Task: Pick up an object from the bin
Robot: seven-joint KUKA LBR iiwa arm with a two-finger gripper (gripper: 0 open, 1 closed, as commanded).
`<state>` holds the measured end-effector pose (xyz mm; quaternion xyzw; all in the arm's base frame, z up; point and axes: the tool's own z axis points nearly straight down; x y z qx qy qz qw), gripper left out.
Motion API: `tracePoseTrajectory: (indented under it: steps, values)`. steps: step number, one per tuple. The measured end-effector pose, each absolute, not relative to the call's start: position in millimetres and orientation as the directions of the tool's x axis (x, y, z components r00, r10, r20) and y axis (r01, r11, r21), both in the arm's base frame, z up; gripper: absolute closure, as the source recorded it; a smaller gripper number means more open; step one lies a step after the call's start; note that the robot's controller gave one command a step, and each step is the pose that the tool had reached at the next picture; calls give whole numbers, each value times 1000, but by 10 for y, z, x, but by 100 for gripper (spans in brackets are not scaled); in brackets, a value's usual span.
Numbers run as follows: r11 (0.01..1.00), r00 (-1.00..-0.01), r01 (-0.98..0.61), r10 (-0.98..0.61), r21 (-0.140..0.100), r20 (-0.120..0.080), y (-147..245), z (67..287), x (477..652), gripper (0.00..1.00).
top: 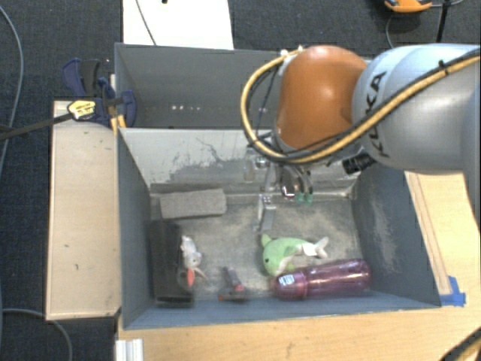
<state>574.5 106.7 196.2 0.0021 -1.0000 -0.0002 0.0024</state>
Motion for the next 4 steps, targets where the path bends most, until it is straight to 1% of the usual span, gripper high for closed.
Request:
tracePoseTrajectory:
  steps: [1, 2, 3, 4]
  values:
    - [1000, -1000, -1, -1, 2, -3, 1062, 2009, 5760, 0]
    - [998, -998, -64, -64, 2, -8, 867, 1657, 5645, 0]
    - [986, -986, -165, -165, 1, -5, 471, 1249, 5427, 0]
    - [990, -989, -144, -144, 1, -8, 314, 1016, 5341, 0]
